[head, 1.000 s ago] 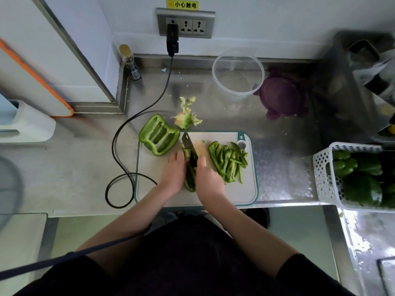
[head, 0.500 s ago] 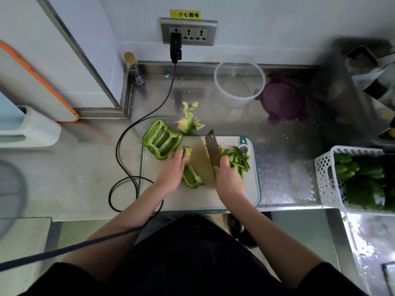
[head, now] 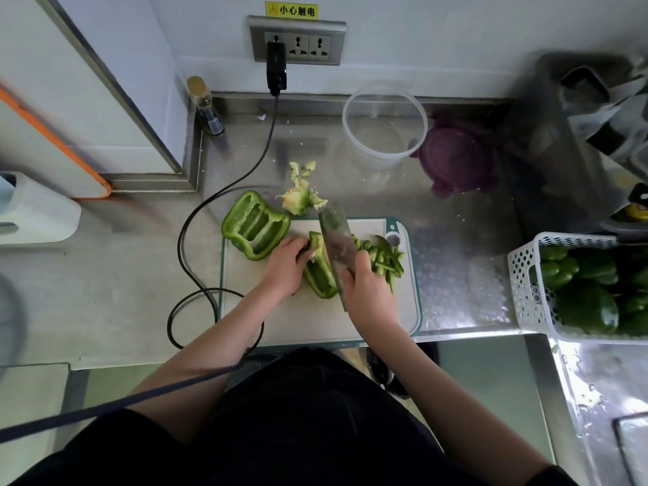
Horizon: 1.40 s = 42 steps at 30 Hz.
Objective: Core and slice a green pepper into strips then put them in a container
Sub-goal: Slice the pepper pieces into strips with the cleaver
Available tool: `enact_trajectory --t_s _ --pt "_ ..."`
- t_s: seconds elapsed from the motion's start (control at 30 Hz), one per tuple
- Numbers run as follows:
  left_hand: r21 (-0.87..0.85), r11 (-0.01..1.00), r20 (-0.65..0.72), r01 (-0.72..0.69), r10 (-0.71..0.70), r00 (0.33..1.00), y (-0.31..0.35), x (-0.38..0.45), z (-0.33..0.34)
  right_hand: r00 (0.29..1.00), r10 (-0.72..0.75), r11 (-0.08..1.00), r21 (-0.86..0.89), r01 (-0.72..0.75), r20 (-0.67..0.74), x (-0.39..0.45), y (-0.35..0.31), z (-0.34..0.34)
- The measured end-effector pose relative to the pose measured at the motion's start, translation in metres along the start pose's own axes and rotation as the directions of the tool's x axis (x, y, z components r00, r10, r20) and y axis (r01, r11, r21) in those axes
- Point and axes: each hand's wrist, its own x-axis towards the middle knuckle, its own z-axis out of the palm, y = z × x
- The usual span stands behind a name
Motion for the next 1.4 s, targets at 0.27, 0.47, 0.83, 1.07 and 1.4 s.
enact_trajectory --t_s 0.27,0.47,0.83,1.07,1.4 --pt "-0.025 1.0 0.011 0.006 -0.006 1.0 -0.002 -0.005 0.007 1.0 0.024 0.995 -0.097 -0.024 0.004 -0.005 -0.008 0.017" --pt "-0.013 1.0 0.019 0.006 -0.006 1.0 -0.002 -0.003 0.005 1.0 0.012 0.992 -0.13 -0.01 0.014 0.002 -0.005 0.024" --pt "-0.008 1.0 0.018 0.018 -0.018 1.0 0.002 -0.003 0.003 0.999 0.039 0.967 -0.253 -0.032 0.026 0.004 -0.005 0.039" --pt "0.003 0.999 0.032 0.042 -0.042 0.999 0.002 -0.002 0.003 0.994 0.062 0.96 -0.28 -0.034 0.092 0.006 -0.013 0.035" --pt "0.123 0.992 0.0 0.01 -0.01 1.0 -0.002 -0.01 0.011 0.995 0.022 0.957 -0.291 0.008 0.098 0.011 -0.016 0.032"
